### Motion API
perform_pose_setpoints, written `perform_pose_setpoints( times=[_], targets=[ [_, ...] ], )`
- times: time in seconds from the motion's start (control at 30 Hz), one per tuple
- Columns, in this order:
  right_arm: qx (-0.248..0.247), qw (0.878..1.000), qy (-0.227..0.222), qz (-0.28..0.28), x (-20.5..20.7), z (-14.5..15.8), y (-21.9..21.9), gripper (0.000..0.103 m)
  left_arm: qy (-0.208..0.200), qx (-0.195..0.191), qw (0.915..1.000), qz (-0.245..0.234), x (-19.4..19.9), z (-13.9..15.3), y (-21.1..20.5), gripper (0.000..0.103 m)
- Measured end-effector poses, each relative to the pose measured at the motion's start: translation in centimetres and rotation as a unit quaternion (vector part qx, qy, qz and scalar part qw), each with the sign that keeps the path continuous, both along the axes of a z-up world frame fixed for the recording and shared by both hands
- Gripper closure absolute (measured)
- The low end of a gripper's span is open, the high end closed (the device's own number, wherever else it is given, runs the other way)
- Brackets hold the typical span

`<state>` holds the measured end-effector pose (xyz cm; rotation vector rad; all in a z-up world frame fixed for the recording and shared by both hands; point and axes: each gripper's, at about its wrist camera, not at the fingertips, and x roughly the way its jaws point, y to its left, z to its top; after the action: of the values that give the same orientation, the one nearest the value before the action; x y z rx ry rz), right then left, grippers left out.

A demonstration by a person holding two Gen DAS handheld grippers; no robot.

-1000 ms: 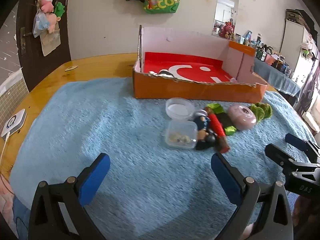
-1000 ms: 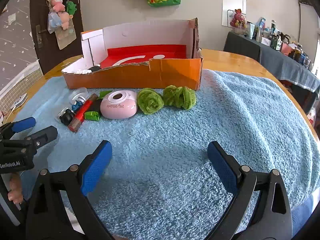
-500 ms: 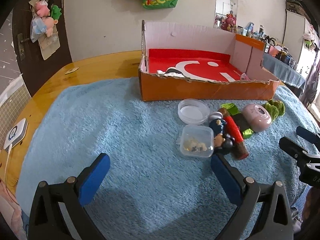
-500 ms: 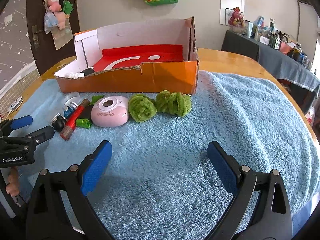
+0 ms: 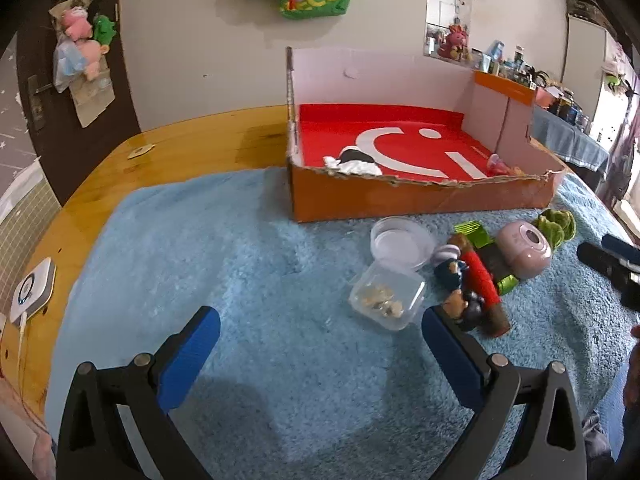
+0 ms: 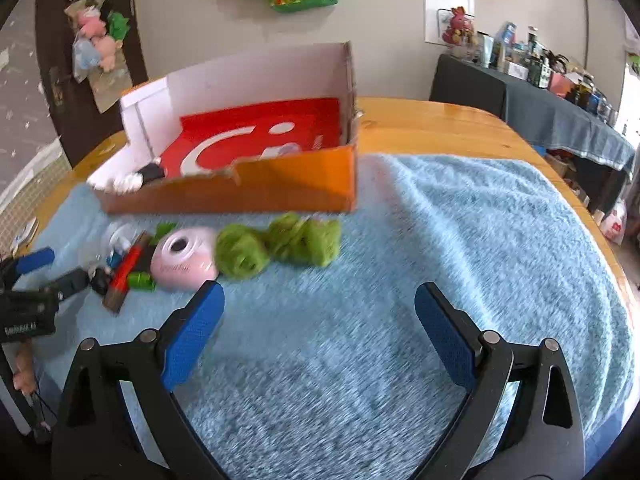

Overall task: Organize objects
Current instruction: 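Move both tools toward the remaining items on the towel, then grasp the clear plastic container with the left tool while the right tool grasps a green pom-pom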

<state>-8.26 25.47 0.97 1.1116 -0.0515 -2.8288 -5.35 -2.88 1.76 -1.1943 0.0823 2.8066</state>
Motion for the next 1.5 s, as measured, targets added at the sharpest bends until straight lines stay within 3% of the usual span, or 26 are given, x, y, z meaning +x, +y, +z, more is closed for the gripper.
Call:
perform_pose_setpoints(
  times=[0.27, 0.53, 0.63, 1.0, 1.17, 1.27, 1.5],
  targets=[
    [0.023, 1.0, -0.012, -0.001, -2.4, 0.7, 1.1, 0.006, -0.026, 0.014, 0.9993, -0.021, -1.4, -0.4, 0.2, 0.011],
    [0.058, 0.994, -0.054, 0.072, -4.8, -0.3, 1.0, 0.008, -0.032, 0.017, 0.9986, -0.04, -2.0, -0.2, 0.4, 0.026],
    [0.063, 0.992, -0.056, 0.095, -5.1, -0.5, 0.5, 0.018, -0.032, 0.021, 0.9984, -0.041, -2.2, -0.1, 0.6, 0.03],
    [0.035, 0.989, -0.065, 0.132, -5.9, -0.7, -0.1, 0.04, -0.034, 0.03, 0.998, -0.044, -1.8, 0.0, 0.5, 0.041],
    [0.028, 0.986, -0.067, 0.152, -5.7, -0.7, -0.7, 0.065, -0.034, 0.039, 0.9974, -0.05, -1.4, 0.2, 0.5, 0.056],
    [0.031, 0.986, -0.061, 0.153, -5.5, -0.7, -0.9, 0.067, -0.034, 0.038, 0.9973, -0.053, -1.2, 0.3, 0.6, 0.061],
    [0.029, 0.988, -0.046, 0.144, -4.5, -0.1, -0.8, 0.068, -0.03, 0.048, 0.9969, -0.054, -0.9, 0.6, 0.4, 0.062]
  ],
)
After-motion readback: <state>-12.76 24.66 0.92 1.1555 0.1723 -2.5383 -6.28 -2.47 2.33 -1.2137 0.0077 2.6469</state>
